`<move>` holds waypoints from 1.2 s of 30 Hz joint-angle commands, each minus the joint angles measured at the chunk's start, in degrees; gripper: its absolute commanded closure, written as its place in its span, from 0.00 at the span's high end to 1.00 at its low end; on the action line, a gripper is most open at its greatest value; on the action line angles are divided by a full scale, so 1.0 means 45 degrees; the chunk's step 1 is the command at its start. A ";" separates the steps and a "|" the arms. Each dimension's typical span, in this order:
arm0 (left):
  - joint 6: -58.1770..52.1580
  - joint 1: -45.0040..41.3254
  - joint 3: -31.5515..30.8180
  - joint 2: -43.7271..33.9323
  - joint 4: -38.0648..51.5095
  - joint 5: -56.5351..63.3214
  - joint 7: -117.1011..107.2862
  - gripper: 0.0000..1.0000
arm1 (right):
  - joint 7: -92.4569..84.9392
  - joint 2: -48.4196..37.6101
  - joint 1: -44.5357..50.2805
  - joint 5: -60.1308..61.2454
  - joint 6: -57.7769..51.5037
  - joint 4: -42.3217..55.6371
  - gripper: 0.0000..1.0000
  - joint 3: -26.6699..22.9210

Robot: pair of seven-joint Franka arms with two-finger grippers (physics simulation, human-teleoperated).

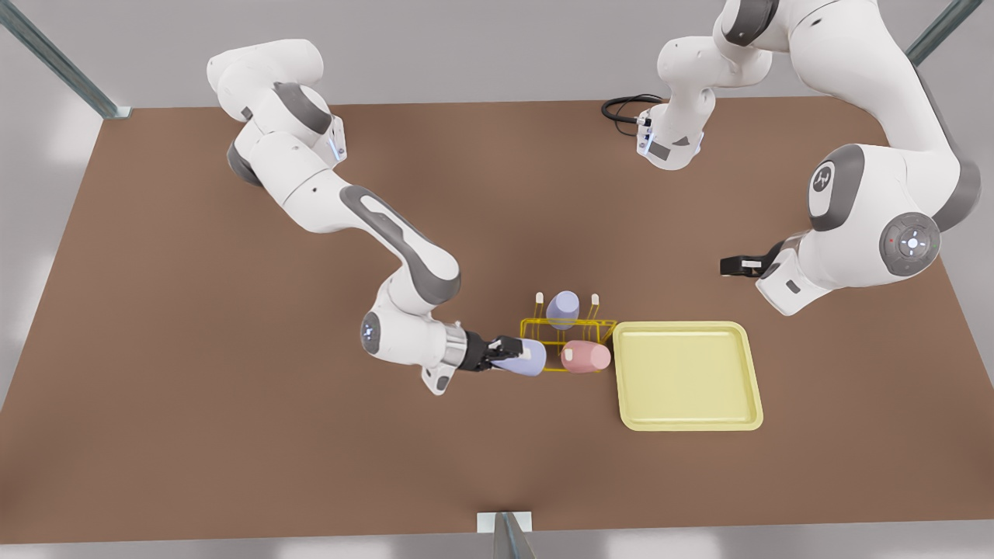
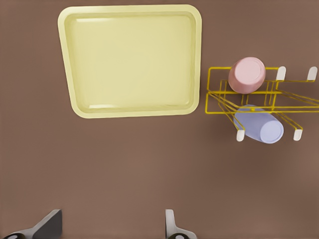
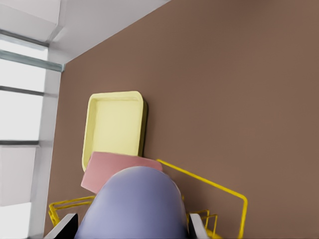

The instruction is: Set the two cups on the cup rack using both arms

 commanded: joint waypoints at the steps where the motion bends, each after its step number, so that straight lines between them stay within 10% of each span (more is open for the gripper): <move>1: 0.0049 0.0003 -0.0003 -0.0016 0.0005 -0.0008 0.0084 1.00 | -0.0241 0.0030 0.0022 0.0010 0.0012 0.0007 0.86 0.0063; 19: -0.0928 0.0101 -0.0785 -0.0699 0.0025 -0.0086 -0.0834 1.00 | -0.0397 0.0441 0.0100 0.0867 -0.0358 0.1101 1.00 0.0493; 22: -0.1377 0.0082 -0.0785 -0.0700 0.0045 -0.0125 -0.0814 1.00 | 0.2061 -0.2134 -0.0583 0.1241 -0.3285 0.0906 1.00 -0.0247; 23: -0.1475 0.0023 -0.0863 -0.0719 0.0064 -0.0067 -0.0892 1.00 | 0.3431 -0.4071 -0.0408 -0.0181 -0.7249 0.0320 1.00 -0.3177; 28: -0.1396 0.0121 -0.0824 -0.0719 0.0084 -0.0086 -0.0873 1.00 | 0.1067 -0.7918 -0.3240 -1.1005 -1.5825 0.0437 1.00 -0.3316; 36: -0.1358 0.0336 -0.0843 -0.0621 0.0064 -0.0399 -0.0795 1.00 | 0.1713 -1.3310 -0.2439 -0.7334 -1.2762 -0.5461 1.00 -0.5132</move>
